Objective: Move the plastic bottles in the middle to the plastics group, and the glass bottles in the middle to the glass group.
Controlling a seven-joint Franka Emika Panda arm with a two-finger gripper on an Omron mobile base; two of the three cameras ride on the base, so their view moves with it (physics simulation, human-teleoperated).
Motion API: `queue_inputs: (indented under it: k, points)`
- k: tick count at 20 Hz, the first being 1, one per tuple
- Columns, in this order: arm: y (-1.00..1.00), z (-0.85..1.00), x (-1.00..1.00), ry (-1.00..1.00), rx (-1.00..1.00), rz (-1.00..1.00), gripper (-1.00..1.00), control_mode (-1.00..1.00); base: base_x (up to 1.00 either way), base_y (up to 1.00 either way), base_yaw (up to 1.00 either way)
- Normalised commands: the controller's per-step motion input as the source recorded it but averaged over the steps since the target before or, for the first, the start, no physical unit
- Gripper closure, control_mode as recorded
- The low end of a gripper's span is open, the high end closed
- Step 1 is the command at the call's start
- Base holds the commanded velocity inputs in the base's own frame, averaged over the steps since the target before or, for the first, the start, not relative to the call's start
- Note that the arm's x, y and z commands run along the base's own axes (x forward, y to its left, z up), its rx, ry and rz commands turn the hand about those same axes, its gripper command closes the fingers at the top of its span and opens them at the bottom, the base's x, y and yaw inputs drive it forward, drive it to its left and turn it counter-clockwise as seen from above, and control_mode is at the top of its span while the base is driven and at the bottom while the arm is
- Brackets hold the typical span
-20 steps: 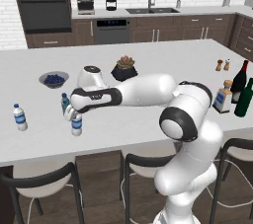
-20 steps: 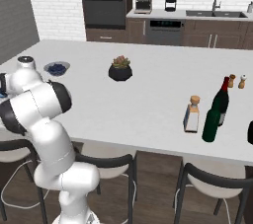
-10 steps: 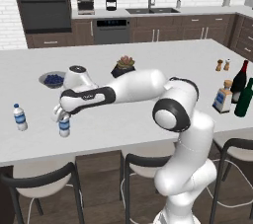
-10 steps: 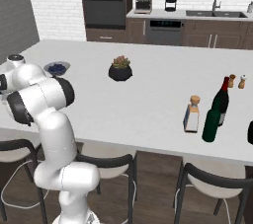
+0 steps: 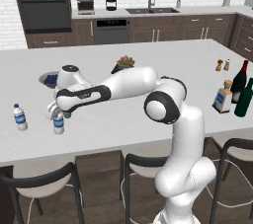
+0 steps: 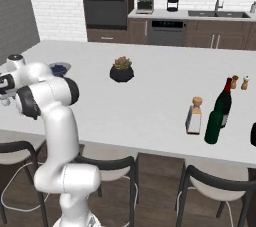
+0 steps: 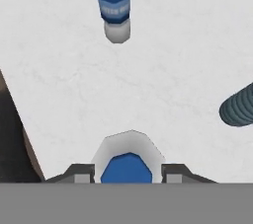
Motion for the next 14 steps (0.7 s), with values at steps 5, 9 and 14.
queue_inputs:
  k: [5, 9, 14]
  points:
    - [0.32, 0.0, 0.42, 0.03, -0.04, 0.0, 1.0, -1.0, 0.0, 0.0, 0.0]
    - [0.32, 0.0, 0.31, 0.06, -0.03, 0.0, 1.0, -1.0, 0.0, 0.0, 0.0]
    - [0.27, 0.0, 0.31, 0.04, -0.02, 0.0, 1.0, -1.0, 0.0, 0.0, 0.0]
